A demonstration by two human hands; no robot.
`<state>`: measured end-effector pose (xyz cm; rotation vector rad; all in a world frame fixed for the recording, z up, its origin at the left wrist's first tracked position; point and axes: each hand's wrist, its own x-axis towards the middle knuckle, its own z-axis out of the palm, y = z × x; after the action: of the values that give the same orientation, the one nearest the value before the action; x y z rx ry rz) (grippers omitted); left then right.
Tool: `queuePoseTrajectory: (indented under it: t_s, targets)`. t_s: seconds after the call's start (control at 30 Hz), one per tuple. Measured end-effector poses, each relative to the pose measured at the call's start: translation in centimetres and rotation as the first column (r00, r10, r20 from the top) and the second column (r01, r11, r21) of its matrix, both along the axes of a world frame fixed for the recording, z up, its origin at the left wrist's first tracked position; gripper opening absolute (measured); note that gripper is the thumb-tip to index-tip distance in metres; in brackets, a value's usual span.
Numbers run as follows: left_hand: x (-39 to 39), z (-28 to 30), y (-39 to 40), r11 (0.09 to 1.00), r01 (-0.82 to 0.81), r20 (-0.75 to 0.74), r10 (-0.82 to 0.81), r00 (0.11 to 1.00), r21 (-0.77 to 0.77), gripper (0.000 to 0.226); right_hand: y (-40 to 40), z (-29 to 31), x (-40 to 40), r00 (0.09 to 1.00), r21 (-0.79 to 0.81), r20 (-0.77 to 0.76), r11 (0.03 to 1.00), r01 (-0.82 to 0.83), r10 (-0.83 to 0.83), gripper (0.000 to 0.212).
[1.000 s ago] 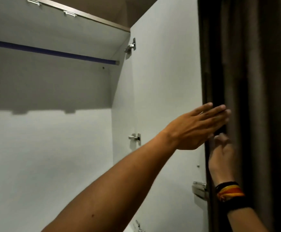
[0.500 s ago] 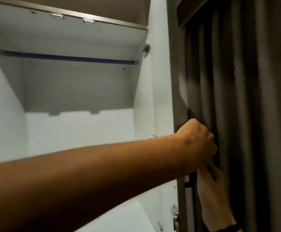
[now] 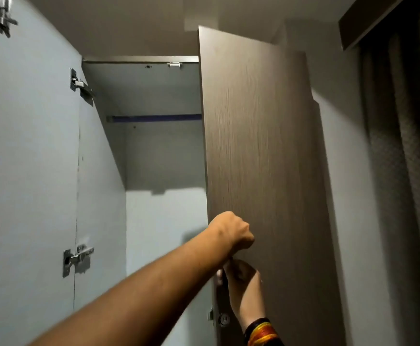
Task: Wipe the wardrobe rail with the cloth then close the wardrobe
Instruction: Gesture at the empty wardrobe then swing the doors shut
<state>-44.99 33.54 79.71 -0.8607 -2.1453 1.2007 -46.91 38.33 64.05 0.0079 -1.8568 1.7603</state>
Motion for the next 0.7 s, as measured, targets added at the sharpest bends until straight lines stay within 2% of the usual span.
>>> queuePoseTrajectory:
  t_s: [0.07, 0.13, 0.2, 0.3, 0.37, 0.47, 0.53, 0.63, 0.7]
  targets:
    - [-2.5, 0.2, -0.6, 1.000, -0.008, -0.006, 0.008, 1.000, 0.017, 0.024, -0.8, 0.6, -1.7, 0.999, -0.035, 0.046, 0.999, 0.011, -0.009, 0.036]
    - [-4.8, 0.1, -0.8, 1.000, -0.021, -0.013, 0.021, 1.000, 0.013, 0.024, -1.4, 2.0, -2.9, 0.999, -0.274, 0.012, 0.961, -0.039, 0.044, 0.018]
    - [-6.8, 0.1, -0.9, 0.999, -0.036, -0.016, 0.036, 0.999, -0.003, 0.025, -1.8, 3.5, -3.5, 0.993, -0.547, 0.019, 0.832, -0.088, 0.118, 0.032]
    - [-9.0, -0.2, -1.0, 0.999, -0.048, -0.034, 0.047, 0.998, -0.021, 0.025, -2.7, 4.3, -4.3, 0.984, -0.746, 0.016, 0.657, -0.106, 0.177, 0.028]
    - [-10.0, -0.3, -1.1, 0.999, -0.049, -0.025, 0.048, 0.999, -0.020, 0.023, -3.2, 4.4, -4.5, 0.991, -0.794, -0.004, 0.603, -0.083, 0.132, 0.025]
    - [-10.3, 0.3, -0.9, 0.998, -0.056, 0.008, 0.056, 0.998, 0.002, 0.024, -3.4, 4.1, -4.7, 0.993, -0.802, 0.052, 0.597, -0.023, 0.108, 0.034]
    - [-10.1, 0.6, -0.7, 0.997, -0.071, 0.039, 0.070, 0.997, 0.034, 0.024, -3.4, 3.8, -4.4, 0.990, -0.772, 0.082, 0.635, -0.009, 0.113, 0.040]
    - [-10.1, 1.0, -0.7, 0.996, -0.081, 0.049, 0.080, 0.996, 0.026, 0.020, -3.5, 3.8, -4.8, 0.990, -0.762, 0.062, 0.646, -0.034, 0.125, 0.027]
    - [-9.8, 0.8, -1.0, 0.998, -0.062, 0.015, 0.062, 0.998, 0.011, 0.017, -3.3, 4.2, -4.7, 0.991, -0.705, 0.060, 0.708, -0.043, 0.120, 0.028]
